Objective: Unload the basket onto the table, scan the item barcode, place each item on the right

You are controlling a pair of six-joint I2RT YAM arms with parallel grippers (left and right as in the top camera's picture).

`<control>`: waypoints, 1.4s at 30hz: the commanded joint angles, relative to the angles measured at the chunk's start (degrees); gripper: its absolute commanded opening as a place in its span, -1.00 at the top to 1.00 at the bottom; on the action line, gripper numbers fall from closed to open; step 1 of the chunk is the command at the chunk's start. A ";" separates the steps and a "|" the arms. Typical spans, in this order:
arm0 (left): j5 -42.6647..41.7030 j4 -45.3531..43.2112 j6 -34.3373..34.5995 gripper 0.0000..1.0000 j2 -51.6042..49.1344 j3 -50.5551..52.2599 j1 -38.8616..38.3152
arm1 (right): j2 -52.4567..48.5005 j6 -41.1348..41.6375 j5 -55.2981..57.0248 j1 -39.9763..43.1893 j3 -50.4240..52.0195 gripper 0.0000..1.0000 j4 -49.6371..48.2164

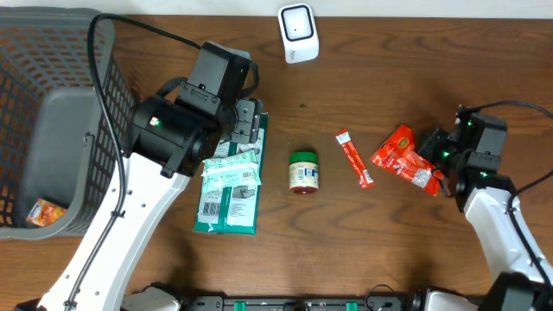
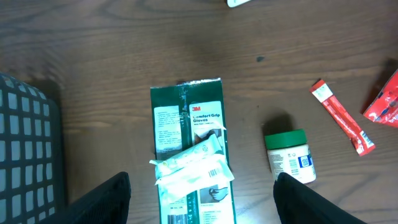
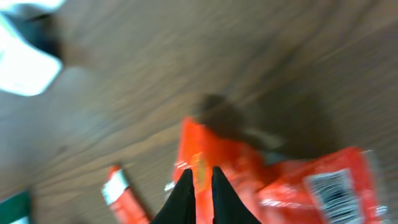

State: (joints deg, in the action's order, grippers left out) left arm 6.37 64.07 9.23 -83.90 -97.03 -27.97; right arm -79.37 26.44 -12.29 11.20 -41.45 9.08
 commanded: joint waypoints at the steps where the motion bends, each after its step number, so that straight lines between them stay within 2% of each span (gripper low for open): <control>1: 0.31 -0.04 0.76 -0.47 -0.33 -0.31 0.02 | -4.63 -2.95 6.86 0.48 -0.07 0.86 -1.62; 5: 0.31 -0.02 0.76 -0.47 -0.33 -0.31 0.02 | -9.27 -2.93 10.73 1.03 -0.07 0.96 -2.80; 8: 0.31 -0.02 0.74 -0.47 -0.35 -0.31 0.02 | -9.07 -2.93 14.60 2.45 -0.07 0.98 -0.96; 14: 0.31 -0.04 0.74 -0.47 -0.33 -0.31 0.02 | -7.17 -1.22 16.04 6.60 -0.07 0.98 10.03; 18: 0.31 -0.04 0.74 -0.47 -0.35 -0.31 0.02 | -7.15 -0.11 13.18 7.23 -0.07 0.98 19.41; 22: 0.33 -0.07 0.72 -0.47 -0.35 -0.31 0.02 | -7.04 -3.43 14.03 7.26 -0.31 0.98 20.44; 26: 0.35 -0.02 0.70 -0.47 -0.35 -0.31 0.02 | -5.90 -5.70 13.75 7.23 -4.85 0.93 23.85; 29: 0.33 0.00 0.74 -0.47 -0.35 -0.31 0.02 | -4.94 -6.29 12.74 7.23 -10.86 0.89 30.58; 34: 0.28 0.00 1.11 -0.47 -0.35 -0.31 0.02 | -4.83 -9.22 5.03 6.14 -18.27 0.90 41.11; 38: -5.57 0.17 1.84 -0.46 -0.50 -0.31 0.02 | -5.07 -10.71 4.37 4.81 -16.68 0.95 42.62; 42: -5.73 0.33 1.84 -0.44 -1.49 -0.31 0.04 | -5.20 -10.67 4.72 4.87 -13.18 0.94 39.58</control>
State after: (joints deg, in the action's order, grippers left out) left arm 2.81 64.14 10.52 -84.01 -97.03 -27.97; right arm -84.42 17.19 -6.76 16.27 -57.58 50.17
